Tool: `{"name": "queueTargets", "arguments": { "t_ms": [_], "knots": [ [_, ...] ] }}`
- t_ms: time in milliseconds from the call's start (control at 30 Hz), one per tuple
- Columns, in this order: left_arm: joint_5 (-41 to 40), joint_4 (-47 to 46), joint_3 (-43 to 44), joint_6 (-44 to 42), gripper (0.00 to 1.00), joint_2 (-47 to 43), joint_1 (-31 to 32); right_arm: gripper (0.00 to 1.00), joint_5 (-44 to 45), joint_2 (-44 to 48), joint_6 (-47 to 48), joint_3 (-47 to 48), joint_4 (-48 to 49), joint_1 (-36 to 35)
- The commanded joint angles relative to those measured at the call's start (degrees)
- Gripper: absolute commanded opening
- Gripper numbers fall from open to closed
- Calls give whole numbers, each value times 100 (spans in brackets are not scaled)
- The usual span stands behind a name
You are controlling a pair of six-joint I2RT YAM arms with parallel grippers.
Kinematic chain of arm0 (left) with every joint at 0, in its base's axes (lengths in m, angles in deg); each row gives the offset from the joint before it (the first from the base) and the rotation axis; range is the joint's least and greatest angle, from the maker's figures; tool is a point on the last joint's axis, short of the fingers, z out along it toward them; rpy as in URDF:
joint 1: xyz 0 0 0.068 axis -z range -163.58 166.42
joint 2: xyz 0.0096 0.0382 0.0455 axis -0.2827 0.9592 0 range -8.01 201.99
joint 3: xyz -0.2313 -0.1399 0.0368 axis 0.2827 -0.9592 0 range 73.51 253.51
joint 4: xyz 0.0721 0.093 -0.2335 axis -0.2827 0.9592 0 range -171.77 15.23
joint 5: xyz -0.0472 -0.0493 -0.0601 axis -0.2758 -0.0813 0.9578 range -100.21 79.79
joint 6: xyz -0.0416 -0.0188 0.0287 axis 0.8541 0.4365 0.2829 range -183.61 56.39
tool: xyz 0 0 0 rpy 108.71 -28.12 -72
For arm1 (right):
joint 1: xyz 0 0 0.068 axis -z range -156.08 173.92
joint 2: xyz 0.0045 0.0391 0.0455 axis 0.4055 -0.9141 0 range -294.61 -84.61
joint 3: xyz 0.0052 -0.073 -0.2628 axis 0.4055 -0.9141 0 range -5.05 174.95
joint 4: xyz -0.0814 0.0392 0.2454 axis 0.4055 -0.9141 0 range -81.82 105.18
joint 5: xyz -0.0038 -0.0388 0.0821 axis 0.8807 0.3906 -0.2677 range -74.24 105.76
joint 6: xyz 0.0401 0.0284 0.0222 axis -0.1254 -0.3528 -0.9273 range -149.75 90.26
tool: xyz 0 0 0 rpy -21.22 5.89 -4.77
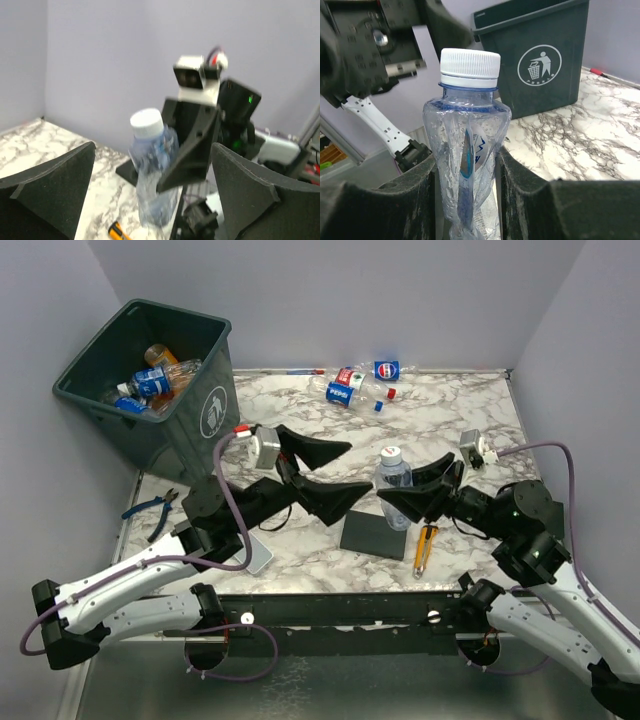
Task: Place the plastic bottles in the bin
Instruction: Pick up the plastic bottle at the center of the board.
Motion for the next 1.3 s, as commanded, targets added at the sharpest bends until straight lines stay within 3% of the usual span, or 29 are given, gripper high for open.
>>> {"name": "queueTargets", "arguments": {
  "t_ms": [0,367,667,767,900,967,1100,1267],
  "knots": [
    [-655,113,535,155,93,284,-53,17,-155,125,-2,-345,260,-13],
    [-151,356,1314,768,68,1227,-122,15,-182,208,-185,-607,658,-12],
    [164,419,1359,1059,45,1454,-242,14,-182,167,-94,-634,688,-11],
    [309,484,1393,1118,48,1525,-261,14,-154,164,-68,-637,694,-16],
    [531,546,1399,1181,61,1600,-274,14,-138,147,-52,-640,701,-10],
    [631,572,1399,1214,61,1626,-282,14,-130,131,-51,-652,718,-11],
    [660,611,1353,1225,41,1648,-283,14,-134,95,-51,-661,773,-11],
    [631,533,1294,1162,0,1580,-285,17,-101,43,-74,-623,720,-14]
  ]
}}
